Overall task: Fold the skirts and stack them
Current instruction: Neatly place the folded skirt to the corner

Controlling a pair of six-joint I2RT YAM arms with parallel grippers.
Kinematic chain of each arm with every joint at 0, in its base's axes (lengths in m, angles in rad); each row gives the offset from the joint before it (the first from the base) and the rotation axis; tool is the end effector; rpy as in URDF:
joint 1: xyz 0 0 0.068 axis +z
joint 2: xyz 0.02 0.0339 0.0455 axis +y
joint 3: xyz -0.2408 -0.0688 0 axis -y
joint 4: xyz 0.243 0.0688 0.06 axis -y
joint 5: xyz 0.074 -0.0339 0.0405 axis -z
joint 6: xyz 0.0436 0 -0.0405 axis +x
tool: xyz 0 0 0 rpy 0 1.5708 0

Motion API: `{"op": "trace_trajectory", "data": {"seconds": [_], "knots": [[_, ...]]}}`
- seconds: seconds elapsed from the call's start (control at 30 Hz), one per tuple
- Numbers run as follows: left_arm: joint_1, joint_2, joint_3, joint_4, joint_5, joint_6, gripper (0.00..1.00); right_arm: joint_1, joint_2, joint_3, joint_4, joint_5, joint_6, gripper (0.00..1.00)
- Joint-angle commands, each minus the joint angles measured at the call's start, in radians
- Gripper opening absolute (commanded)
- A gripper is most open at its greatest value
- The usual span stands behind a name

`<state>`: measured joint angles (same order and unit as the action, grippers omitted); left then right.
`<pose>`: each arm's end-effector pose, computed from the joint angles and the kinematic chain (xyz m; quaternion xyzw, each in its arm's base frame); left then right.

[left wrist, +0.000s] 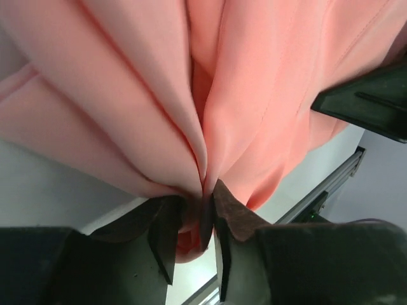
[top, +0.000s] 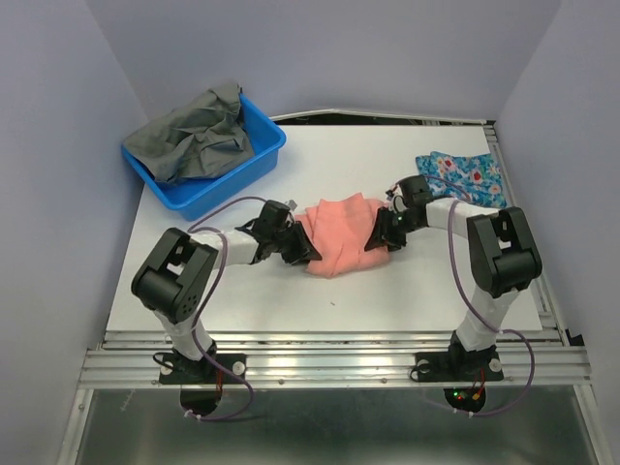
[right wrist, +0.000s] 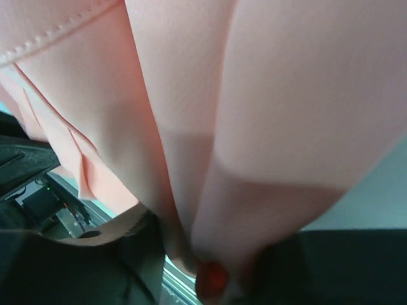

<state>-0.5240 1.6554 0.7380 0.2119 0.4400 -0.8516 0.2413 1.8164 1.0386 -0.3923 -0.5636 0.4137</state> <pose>0.2696 -0.1772 0.1234 -0.0542 0.8890 -0.4128 0.1904 0.3217 0.1032 0.1172 0.0259 0.9426 0.3195 0.0933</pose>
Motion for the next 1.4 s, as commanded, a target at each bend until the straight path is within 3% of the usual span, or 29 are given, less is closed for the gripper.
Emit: {"op": "trace_trajectory", "data": {"seconds": [0.0,0.07,0.1,0.27,0.37,0.6,0.97,1.2,1.37], "knots": [[-0.062,0.066,0.182,0.055,-0.024,0.081,0.23,-0.002,0.034,0.128,-0.025,0.149,-0.078,0.34],[-0.079,0.131,0.292,0.024,-0.052,0.138,0.09,-0.002,0.031,0.167,-0.026,0.218,-0.133,0.29],[-0.086,0.173,0.322,0.015,-0.06,0.157,0.0,-0.002,0.029,0.204,-0.026,0.237,-0.154,0.2],[-0.114,0.277,0.526,0.009,-0.107,0.252,0.0,-0.022,0.021,0.296,-0.028,0.358,-0.26,0.01],[-0.126,0.381,0.735,0.001,-0.113,0.331,0.0,-0.068,0.021,0.351,-0.023,0.425,-0.315,0.01],[-0.131,0.589,1.045,0.047,-0.066,0.442,0.0,-0.169,0.034,0.454,-0.003,0.47,-0.401,0.01],[-0.168,0.806,1.402,0.187,0.06,0.468,0.0,-0.342,0.052,0.655,-0.013,0.478,-0.484,0.01],[-0.203,0.972,1.647,0.283,0.06,0.439,0.0,-0.445,0.063,0.672,-0.011,0.537,-0.523,0.01],[-0.228,1.08,1.719,0.374,0.02,0.434,0.0,-0.526,0.084,0.64,0.033,0.589,-0.539,0.01]]}}
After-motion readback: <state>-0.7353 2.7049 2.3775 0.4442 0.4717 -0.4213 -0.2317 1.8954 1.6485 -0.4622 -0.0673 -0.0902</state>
